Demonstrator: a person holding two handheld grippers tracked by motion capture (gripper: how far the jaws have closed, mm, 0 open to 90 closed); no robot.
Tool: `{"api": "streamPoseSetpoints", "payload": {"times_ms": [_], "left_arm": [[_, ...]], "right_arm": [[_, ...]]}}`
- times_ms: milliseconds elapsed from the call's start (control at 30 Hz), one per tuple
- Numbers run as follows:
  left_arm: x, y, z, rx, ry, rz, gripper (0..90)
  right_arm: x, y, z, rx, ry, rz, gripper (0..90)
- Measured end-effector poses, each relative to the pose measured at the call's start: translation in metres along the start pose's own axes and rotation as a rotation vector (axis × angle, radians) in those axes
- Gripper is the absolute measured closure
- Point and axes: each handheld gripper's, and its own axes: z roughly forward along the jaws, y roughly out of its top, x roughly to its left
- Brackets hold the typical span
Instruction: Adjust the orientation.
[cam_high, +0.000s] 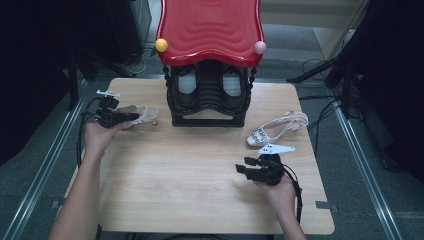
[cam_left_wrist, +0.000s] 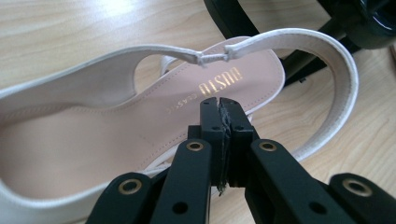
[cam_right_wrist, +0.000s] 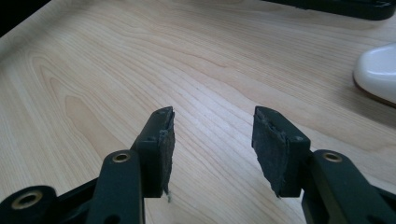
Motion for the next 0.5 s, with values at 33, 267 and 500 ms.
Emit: {"api": "streamPoseSetpoints", "payload": {"times_ms": [33,267,500], "left_arm": [[0.001,-0.001,-0.002,0.009,-0.002,0.0,88.0],[0.009,-0.009,-0.012,0.007,0.028,-0.013,88.5],[0.005,-0.009,-0.016,-0.011,0.0,-0.019,88.5]], "right_arm": [[0.0,0.001,0.002,0.002,0.007,0.003,49.6],[0.001,0.006,0.009,0.016,0.022,-0.007,49.6],[0.004,0.008,0.014,0.033,0.028,-0.015,49.6]]}}
